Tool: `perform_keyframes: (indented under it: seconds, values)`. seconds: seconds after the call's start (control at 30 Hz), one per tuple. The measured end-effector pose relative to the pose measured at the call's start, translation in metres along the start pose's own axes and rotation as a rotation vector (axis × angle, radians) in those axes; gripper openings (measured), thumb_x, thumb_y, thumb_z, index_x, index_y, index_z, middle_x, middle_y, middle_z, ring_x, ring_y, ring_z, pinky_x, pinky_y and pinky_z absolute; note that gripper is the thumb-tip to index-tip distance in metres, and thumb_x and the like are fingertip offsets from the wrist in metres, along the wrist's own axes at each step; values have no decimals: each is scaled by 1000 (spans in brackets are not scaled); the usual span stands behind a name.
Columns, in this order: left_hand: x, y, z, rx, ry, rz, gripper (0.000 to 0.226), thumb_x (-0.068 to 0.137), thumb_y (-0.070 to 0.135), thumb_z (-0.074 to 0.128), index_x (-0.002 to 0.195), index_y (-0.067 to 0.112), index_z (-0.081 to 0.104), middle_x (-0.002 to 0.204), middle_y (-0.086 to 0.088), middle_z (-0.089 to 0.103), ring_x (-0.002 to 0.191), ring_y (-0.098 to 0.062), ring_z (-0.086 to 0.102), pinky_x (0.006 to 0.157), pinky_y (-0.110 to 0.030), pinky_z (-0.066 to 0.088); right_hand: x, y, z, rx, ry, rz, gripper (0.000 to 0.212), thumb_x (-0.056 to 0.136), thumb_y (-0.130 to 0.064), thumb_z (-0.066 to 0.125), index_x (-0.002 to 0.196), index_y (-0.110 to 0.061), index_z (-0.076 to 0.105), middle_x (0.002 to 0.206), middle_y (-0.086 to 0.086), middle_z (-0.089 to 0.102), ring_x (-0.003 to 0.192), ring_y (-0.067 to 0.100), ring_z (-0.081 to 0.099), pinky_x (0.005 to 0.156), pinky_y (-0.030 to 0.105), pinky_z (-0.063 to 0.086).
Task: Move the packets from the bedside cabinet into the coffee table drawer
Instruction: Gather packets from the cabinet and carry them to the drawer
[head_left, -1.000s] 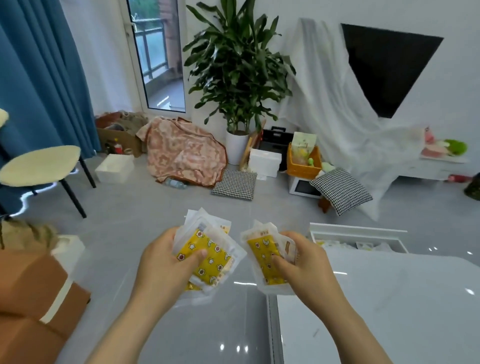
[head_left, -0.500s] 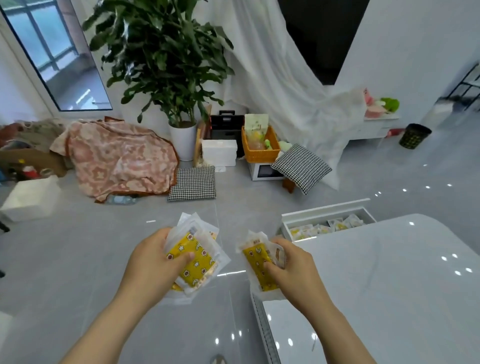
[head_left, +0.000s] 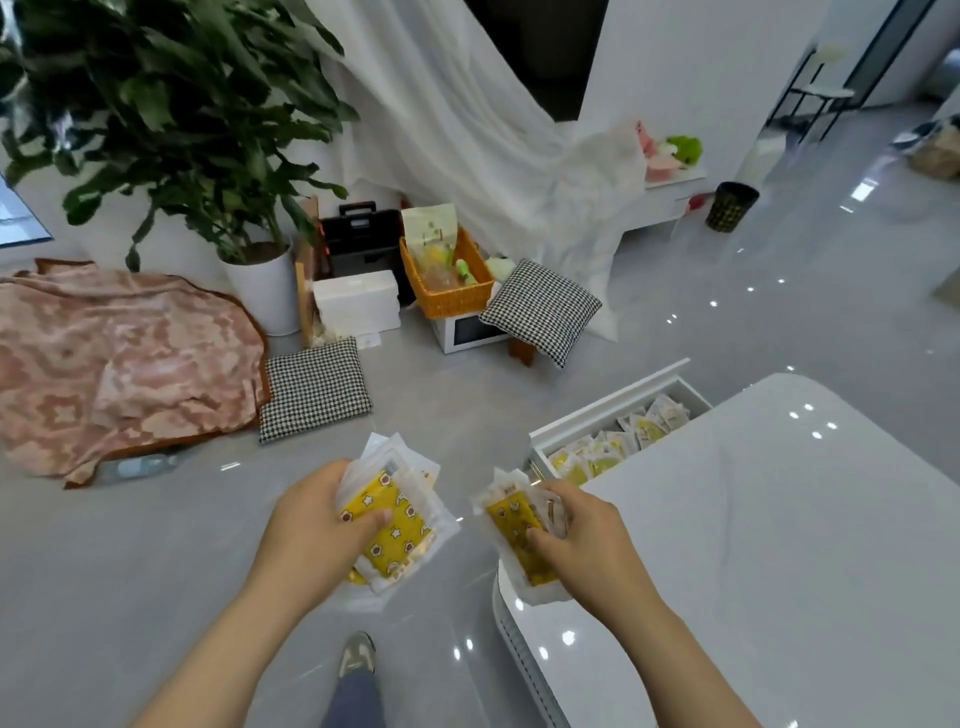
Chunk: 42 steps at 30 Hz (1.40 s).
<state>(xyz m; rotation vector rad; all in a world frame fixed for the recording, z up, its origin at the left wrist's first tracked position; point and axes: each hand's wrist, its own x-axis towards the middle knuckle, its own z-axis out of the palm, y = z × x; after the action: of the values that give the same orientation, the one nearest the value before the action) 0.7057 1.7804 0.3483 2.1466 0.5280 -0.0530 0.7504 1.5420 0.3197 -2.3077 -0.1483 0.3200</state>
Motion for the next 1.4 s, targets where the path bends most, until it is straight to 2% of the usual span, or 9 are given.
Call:
perform_keyframes:
  seconds: [0.1, 0.27, 0.47, 0.6, 0.7, 0.83, 1.13, 1.27, 1.4]
  values:
    - [50, -2, -13, 17, -62, 33, 22, 77, 16, 74, 88, 29, 61, 81, 6, 68, 77, -9, 63, 67, -28, 50, 31, -16, 10, 22, 31, 38, 22, 85, -22, 64, 98, -38, 58, 82, -22, 59, 78, -5, 58, 61, 9, 47]
    - [131, 0, -38, 71, -176, 118, 26, 77, 16, 74, 82, 35, 57, 81, 8, 67, 77, -6, 62, 62, -23, 46, 82, -51, 29, 28, 104, 114, 19, 86, -22, 63, 95, -38, 56, 83, -17, 61, 76, -4, 58, 58, 6, 45]
    - [211, 3, -46, 150, -303, 181, 19, 75, 16, 75, 88, 24, 63, 78, 6, 67, 75, -9, 63, 69, -33, 52, 124, -64, 50, 38, 170, 287, 18, 84, -17, 61, 99, -27, 62, 87, -9, 66, 79, 6, 62, 68, 22, 54]
    - [255, 15, -33, 196, -396, 219, 18, 76, 18, 74, 88, 21, 62, 79, 6, 65, 75, -9, 61, 65, -28, 49, 150, -59, 50, 74, 204, 369, 17, 87, -23, 61, 101, -33, 59, 89, -12, 64, 79, 2, 61, 63, 12, 48]
    - [293, 28, -19, 217, -458, 237, 19, 74, 18, 75, 89, 23, 63, 80, 4, 68, 76, -13, 65, 71, -37, 54, 178, -53, 45, 102, 252, 423, 17, 88, -27, 61, 100, -38, 56, 90, -11, 64, 79, 3, 61, 66, 13, 50]
    - [345, 54, 3, 239, -523, 277, 15, 78, 18, 72, 87, 24, 61, 79, 3, 67, 76, -15, 64, 73, -41, 54, 226, -43, 36, 110, 298, 464, 27, 90, -30, 60, 116, -28, 59, 96, -9, 62, 84, 8, 59, 69, 14, 48]
    - [445, 119, 43, 288, -618, 335, 22, 82, 14, 70, 86, 31, 57, 84, 5, 67, 80, -13, 64, 72, -32, 52, 327, -27, -4, 110, 338, 549, 24, 90, -20, 59, 114, -14, 59, 92, 0, 60, 78, 11, 53, 71, 22, 48]
    - [484, 141, 64, 309, -675, 351, 22, 81, 17, 72, 79, 32, 57, 82, 7, 68, 75, -8, 63, 60, -20, 46, 356, -19, -22, 144, 390, 605, 21, 88, -22, 62, 107, -16, 61, 87, -3, 60, 83, 16, 61, 78, 32, 54]
    - [528, 166, 94, 345, -720, 386, 21, 78, 20, 75, 75, 30, 57, 77, 9, 66, 72, -5, 61, 57, -19, 41, 386, -7, -31, 186, 445, 680, 20, 87, -23, 63, 107, -21, 62, 91, -4, 63, 88, 17, 63, 81, 34, 56]
